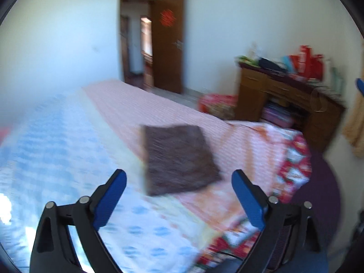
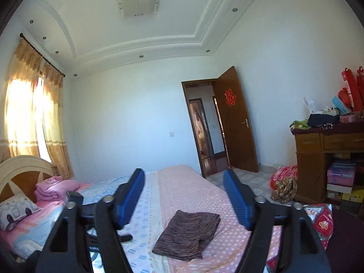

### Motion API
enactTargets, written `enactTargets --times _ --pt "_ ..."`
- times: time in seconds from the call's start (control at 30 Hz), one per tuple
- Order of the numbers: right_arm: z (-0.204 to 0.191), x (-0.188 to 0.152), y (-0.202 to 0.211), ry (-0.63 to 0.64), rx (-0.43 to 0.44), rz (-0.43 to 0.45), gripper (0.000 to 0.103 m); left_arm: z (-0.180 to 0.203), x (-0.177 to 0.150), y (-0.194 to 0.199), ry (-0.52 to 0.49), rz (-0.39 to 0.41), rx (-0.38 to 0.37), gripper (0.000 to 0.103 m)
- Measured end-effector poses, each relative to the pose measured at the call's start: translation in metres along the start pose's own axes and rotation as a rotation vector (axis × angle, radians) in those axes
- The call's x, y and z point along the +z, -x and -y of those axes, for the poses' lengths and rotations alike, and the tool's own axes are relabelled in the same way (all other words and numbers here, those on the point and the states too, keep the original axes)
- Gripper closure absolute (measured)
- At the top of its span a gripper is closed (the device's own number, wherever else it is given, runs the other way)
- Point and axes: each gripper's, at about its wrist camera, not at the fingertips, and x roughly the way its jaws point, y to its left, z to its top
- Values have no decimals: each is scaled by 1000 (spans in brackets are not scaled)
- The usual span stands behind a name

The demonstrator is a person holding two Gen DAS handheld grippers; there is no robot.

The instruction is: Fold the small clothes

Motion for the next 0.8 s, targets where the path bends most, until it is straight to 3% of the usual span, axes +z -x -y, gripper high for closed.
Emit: enactTargets --times 0.07,0.17,0.23,0.43,0.8 --pt "-8 -15 -18 17 -38 -58 28 -1 0 6 -18 72 183 0" --pt "-27 -42 -49 94 -167 -133 28 -5 -1 10 6 123 294 0" --pt "-35 -58 -61 106 -221 -167 28 -8 -3 10 33 135 294 0" --pt "-58 -92 -85 133 -204 -245 28 -11 -9 10 88 123 278 0" --pt "-57 -107 -89 109 -220 -305 26 -4 -14 18 54 127 291 0"
